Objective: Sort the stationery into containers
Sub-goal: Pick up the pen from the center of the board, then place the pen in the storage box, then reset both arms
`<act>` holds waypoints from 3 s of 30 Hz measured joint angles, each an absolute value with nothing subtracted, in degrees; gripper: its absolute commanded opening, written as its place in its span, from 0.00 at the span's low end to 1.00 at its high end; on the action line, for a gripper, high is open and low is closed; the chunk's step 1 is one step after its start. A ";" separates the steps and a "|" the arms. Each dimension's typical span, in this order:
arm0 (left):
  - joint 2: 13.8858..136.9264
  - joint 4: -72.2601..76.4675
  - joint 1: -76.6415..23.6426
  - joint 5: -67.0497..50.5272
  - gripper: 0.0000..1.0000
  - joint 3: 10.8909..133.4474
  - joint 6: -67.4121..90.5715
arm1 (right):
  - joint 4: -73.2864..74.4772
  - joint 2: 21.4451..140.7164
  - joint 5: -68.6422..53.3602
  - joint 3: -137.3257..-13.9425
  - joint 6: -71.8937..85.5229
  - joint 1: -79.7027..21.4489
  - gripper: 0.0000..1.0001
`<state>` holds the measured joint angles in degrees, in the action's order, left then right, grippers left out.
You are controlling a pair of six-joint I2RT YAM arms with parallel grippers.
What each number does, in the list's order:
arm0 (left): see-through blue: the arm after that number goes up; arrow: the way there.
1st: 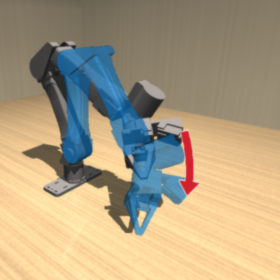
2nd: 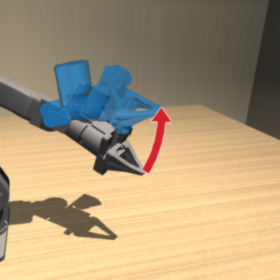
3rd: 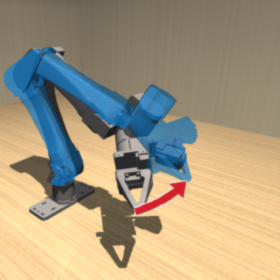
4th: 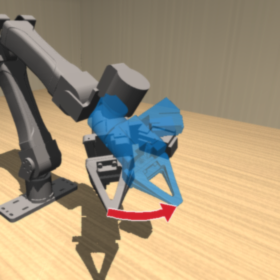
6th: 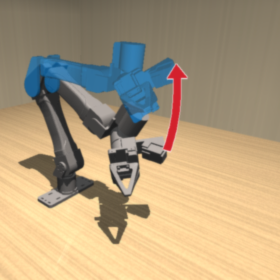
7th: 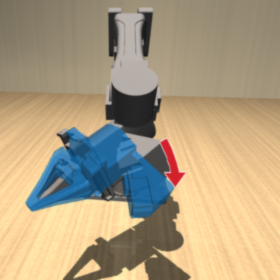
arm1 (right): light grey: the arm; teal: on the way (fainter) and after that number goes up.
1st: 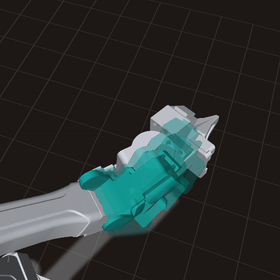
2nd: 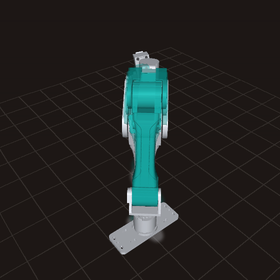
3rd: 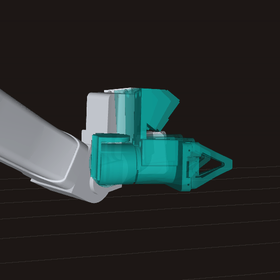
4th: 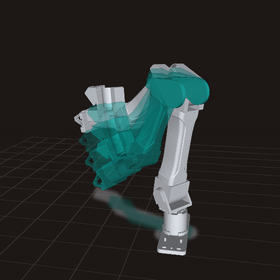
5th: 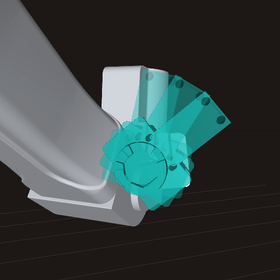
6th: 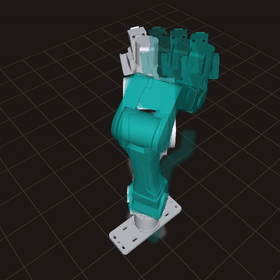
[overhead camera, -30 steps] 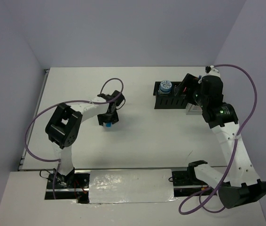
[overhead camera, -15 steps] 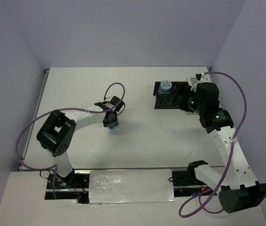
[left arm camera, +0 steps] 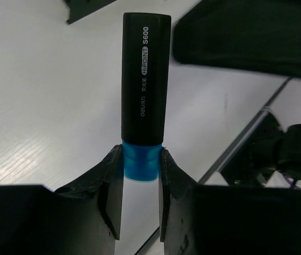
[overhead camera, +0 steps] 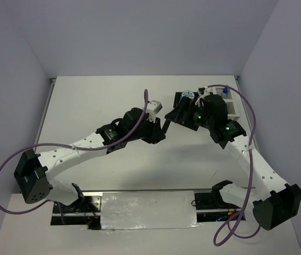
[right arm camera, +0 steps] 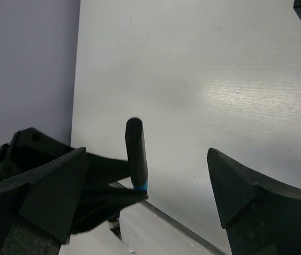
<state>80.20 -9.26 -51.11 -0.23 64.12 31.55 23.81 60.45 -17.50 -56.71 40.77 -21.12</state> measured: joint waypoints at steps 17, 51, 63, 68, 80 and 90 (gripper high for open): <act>80.27 -14.00 -52.71 3.18 0.99 68.53 30.48 | 23.64 64.42 -13.87 -59.35 39.83 -21.04 0.00; 55.46 -35.51 -52.71 9.58 0.99 53.30 36.42 | 20.71 92.33 31.11 -77.67 21.76 6.81 0.01; 51.40 -35.18 -52.71 9.85 0.99 48.93 38.09 | 17.82 92.29 27.14 -76.51 22.50 6.92 0.13; 51.40 -35.05 -52.71 10.07 0.99 48.75 37.98 | 17.58 92.20 27.40 -73.56 22.46 6.92 0.24; 56.07 -34.52 -52.69 11.46 0.99 50.76 37.65 | 19.84 88.79 26.59 -71.99 21.98 6.94 1.00; 66.35 -47.55 -37.50 25.76 0.99 76.88 37.85 | 34.26 64.90 12.62 -80.03 16.19 4.58 1.00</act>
<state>66.35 -47.55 -37.50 25.76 76.88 37.85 34.26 64.90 12.62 -80.03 16.19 4.58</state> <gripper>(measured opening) 0.993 0.994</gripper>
